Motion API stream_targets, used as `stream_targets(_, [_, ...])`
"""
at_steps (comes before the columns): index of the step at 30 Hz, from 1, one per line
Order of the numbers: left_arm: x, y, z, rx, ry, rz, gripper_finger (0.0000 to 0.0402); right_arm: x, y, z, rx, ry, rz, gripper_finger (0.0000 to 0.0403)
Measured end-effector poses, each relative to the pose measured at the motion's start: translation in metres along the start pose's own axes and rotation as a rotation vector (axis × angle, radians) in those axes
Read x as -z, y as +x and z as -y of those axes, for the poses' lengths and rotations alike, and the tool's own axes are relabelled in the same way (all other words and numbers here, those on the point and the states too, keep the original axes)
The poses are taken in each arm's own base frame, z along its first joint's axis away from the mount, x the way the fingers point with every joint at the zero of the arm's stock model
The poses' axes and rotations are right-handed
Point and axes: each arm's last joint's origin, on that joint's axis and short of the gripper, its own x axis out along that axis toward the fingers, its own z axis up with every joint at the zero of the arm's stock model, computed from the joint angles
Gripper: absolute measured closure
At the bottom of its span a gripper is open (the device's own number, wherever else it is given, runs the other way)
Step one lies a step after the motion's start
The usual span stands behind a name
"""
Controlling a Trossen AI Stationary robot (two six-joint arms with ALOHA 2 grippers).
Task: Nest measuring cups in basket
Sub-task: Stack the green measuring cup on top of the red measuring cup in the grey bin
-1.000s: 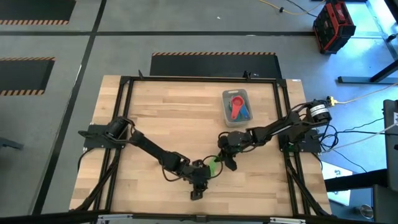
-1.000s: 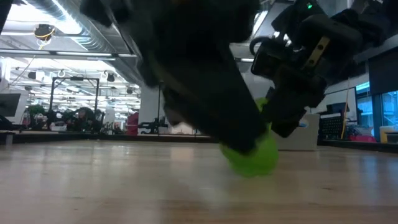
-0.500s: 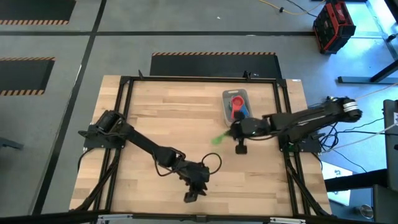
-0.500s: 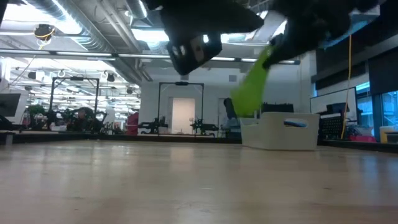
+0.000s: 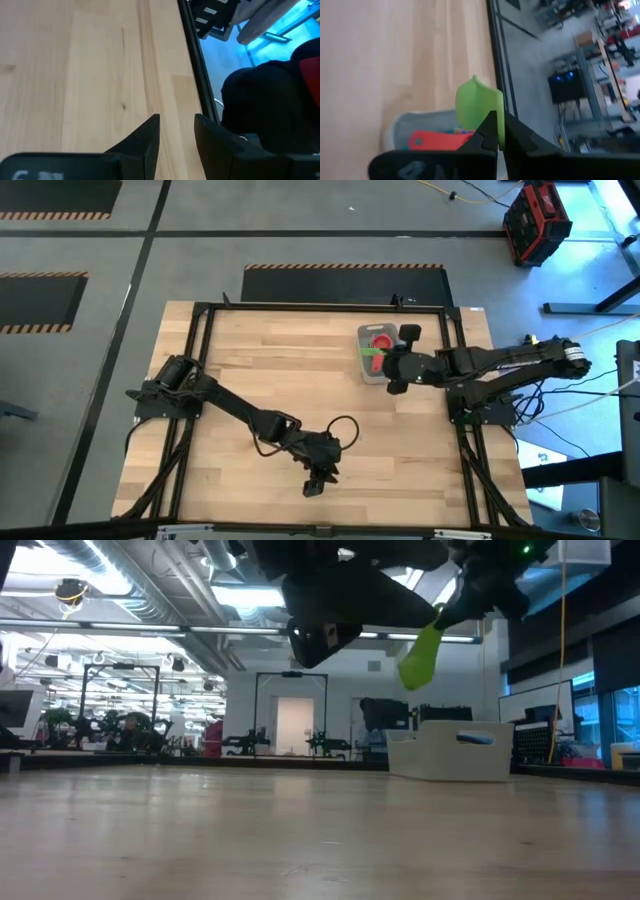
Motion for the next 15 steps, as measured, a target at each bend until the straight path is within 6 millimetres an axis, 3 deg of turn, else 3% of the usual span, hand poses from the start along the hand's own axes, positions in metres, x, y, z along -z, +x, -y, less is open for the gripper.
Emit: stream_targets(15, [0.001,0.0,-0.001,-0.021,0.024,-0.001,0.0287,0.047,0.044,0.007,0.083,0.037,-0.23,0.039])
